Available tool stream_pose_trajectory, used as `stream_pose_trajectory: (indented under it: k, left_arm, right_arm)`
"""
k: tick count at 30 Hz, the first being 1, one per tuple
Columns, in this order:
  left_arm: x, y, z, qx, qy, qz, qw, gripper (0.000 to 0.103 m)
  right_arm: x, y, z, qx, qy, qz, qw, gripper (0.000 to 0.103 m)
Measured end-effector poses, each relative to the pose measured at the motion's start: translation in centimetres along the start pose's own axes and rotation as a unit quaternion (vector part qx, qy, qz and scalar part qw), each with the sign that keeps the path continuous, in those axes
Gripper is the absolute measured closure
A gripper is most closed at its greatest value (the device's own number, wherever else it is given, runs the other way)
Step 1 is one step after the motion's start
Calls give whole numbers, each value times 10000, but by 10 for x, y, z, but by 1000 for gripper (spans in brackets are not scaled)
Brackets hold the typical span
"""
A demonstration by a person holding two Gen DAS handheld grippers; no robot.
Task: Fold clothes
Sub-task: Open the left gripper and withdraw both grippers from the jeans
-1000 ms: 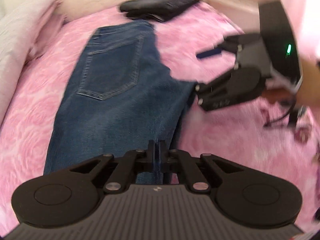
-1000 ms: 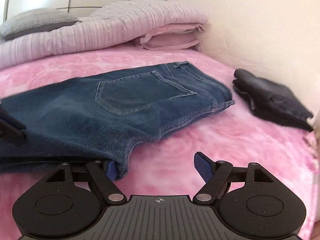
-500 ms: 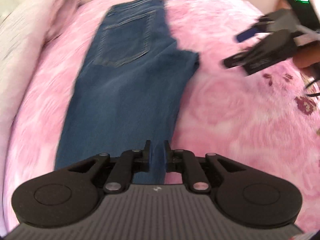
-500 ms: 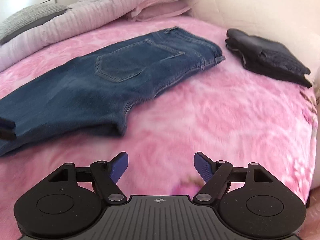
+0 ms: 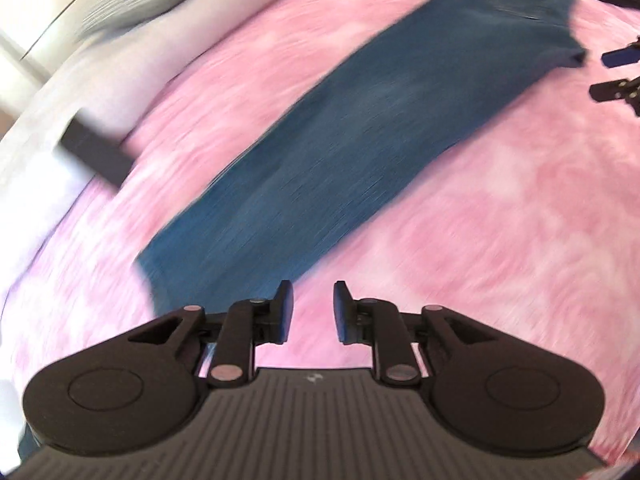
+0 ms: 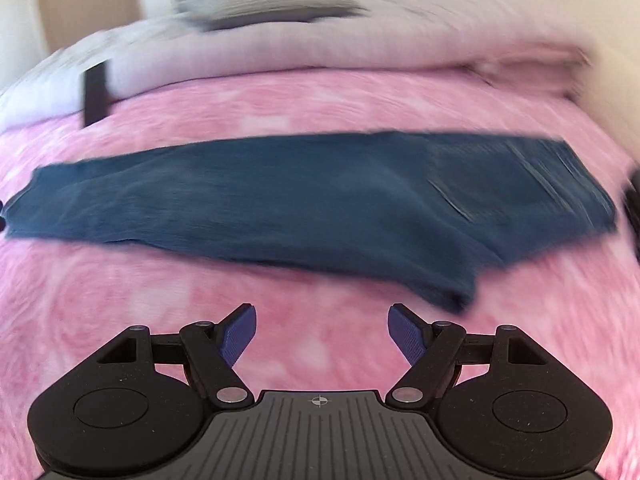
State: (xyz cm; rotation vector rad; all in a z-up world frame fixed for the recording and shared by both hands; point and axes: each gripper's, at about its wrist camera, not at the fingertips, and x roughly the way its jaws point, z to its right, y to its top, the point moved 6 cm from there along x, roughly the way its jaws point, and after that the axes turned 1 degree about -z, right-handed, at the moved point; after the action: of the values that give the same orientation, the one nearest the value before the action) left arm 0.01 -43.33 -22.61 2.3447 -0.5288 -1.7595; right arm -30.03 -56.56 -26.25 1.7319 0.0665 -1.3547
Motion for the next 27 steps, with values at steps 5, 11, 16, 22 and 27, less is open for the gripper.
stream_pose_trajectory:
  k: [5, 11, 16, 22, 27]
  left_arm:
    - [-19, -51, -39, -538, 194, 45, 9984, 79]
    - [-42, -80, -66, -431, -16, 423, 9982, 78]
    - [-83, -88, -85, -278, -229, 815, 9960, 74]
    - [-109, -92, -93, -146, -563, 1080, 9925, 71]
    - [-124, -90, -92, -153, -644, 1202, 9905, 67]
  right_arm:
    - [0, 29, -49, -538, 57, 181, 9984, 27]
    - [-27, 53, -110, -541, -569, 29, 9969, 27]
    - [-69, 59, -148, 256, -1266, -453, 9906, 27]
    - [-115, 63, -178, 699, -1732, -581, 9807, 27]
    - [-145, 56, -178, 1024, -1903, -508, 9750, 27]
